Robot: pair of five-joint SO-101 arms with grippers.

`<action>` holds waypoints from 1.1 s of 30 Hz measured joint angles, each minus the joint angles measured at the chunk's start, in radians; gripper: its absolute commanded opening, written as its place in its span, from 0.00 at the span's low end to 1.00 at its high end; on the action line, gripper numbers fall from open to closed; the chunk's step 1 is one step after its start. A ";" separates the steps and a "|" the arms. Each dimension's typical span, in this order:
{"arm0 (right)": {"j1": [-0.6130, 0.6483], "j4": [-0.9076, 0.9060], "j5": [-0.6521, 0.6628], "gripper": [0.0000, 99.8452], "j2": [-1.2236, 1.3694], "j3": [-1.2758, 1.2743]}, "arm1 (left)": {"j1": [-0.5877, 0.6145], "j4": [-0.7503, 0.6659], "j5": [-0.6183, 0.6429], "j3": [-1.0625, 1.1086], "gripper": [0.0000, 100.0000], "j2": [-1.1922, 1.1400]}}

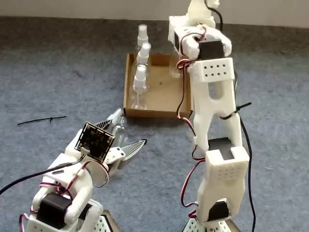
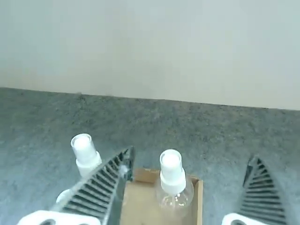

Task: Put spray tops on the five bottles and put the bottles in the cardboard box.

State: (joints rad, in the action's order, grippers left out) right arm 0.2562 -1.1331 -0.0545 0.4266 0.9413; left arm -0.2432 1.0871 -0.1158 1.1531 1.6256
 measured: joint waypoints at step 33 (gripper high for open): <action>0.548 -0.614 -0.149 0.19 -0.167 -0.282 | 1.000 0.166 -0.281 -0.904 0.33 -1.132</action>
State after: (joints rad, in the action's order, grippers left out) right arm 0.8040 -1.7469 -0.2033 0.2593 0.6590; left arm 0.7572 1.2528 -0.3966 0.2493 0.4933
